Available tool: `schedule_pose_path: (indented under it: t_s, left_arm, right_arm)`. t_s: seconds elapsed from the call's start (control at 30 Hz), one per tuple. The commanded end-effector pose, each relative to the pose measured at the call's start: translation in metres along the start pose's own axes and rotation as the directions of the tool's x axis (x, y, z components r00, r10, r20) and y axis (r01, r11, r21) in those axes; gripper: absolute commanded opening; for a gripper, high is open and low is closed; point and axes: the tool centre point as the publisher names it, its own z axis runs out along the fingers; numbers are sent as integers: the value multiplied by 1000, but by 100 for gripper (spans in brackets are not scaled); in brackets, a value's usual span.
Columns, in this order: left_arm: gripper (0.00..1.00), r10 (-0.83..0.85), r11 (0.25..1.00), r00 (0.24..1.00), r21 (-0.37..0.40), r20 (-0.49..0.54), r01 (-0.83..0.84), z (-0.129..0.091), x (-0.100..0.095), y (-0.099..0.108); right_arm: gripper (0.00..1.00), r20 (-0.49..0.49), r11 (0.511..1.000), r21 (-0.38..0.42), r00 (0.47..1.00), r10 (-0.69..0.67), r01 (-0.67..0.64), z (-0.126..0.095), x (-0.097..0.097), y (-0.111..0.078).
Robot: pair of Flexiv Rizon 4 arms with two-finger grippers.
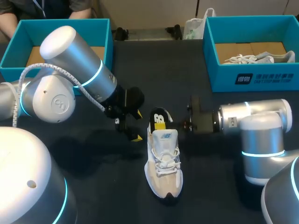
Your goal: Take the shoe out of the shoebox, open the shoe tongue, remove and reinsert the insole, then place the shoe into the shoebox
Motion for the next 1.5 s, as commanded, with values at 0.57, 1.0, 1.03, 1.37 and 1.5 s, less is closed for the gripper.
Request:
schedule_pose_path:
  t_s: [0.57, 1.0, 1.03, 1.37, 1.5]
  left_arm:
    - [100, 0, 1000, 1000, -2, 1, 0, 1, 0, 0]
    - [100, 0, 1000, 1000, -2, 1, 0, 1, 0, 0]
    - [100, 0, 1000, 1000, -2, 1, 0, 1, 0, 0]
    - [100, 0, 1000, 1000, -2, 1, 0, 1, 0, 0]
    - [100, 0, 1000, 1000, -2, 1, 0, 1, 0, 0]
  right_arm:
    - [51, 45, 997, 21, 996, -75, 74, 0, 18, 4]
    - [0, 56, 997, 22, 996, -72, 71, -3, 0, 14]
    - [0, 52, 998, 24, 996, -66, 65, -2, -1, 11]
    - [0, 41, 997, 80, 999, 1, -4, 3, 4, -24]
    - [18, 51, 996, 92, 999, -16, 12, 2, 12, -19]
